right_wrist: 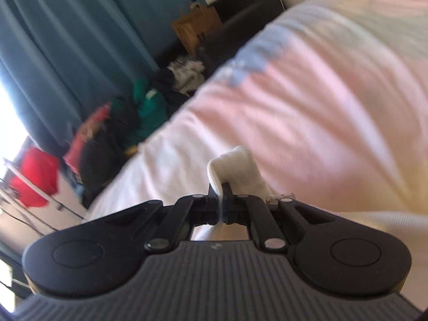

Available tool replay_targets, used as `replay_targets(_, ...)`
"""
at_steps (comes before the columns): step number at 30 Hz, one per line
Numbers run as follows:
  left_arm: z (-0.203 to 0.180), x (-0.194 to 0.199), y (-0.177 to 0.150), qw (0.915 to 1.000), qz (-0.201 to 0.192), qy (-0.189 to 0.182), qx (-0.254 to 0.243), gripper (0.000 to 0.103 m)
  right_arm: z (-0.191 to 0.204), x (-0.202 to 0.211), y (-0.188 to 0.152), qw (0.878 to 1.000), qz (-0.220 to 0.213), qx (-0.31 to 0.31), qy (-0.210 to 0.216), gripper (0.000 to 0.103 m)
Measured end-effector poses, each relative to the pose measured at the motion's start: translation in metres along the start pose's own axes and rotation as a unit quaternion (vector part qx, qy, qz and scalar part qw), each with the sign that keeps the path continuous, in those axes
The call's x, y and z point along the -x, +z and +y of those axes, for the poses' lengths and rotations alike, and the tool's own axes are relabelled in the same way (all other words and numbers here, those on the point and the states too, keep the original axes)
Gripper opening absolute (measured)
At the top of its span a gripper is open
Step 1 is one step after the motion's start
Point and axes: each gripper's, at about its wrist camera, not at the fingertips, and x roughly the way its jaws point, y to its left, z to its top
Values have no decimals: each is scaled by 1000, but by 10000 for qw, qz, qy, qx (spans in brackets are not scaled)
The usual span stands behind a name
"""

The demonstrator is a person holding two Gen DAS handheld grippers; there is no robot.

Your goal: Fold clothes

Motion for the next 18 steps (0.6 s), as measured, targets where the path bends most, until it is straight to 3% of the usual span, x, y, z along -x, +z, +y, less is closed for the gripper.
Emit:
replay_targets(5, 7, -10, -5, 9997, 78, -85, -227, 17, -2, -5, -11, 9999, -120, 114, -18, 8)
replay_targets(6, 10, -7, -5, 9995, 61, -149, -288, 19, -4, 3, -9, 9998, -161, 102, 74, 12)
replay_targets(7, 12, 0, -6, 9992, 23, -200, -352, 24, -6, 12, -6, 9996, -201, 90, 166, 22)
replay_targets(8, 15, 7, -7, 9988, -15, -248, -418, 36, -8, 20, -4, 9993, -241, 78, 258, 29)
replay_targets(10, 24, 29, -12, 9976, -88, -280, -624, 43, -12, 37, 1, 9985, -321, 54, 442, 57)
replay_targets(13, 45, 68, -24, 9959, -93, -576, -686, 63, -20, 65, 7, 9964, -455, 28, 719, 80)
replay_targets(15, 67, 97, -35, 9958, -51, -691, -592, 70, -32, 93, 6, 9947, -525, -3, 883, 81)
replay_targets(18, 97, 131, -50, 9947, 18, -861, -557, 74, -58, 120, -7, 9941, -271, -318, 1004, 81)
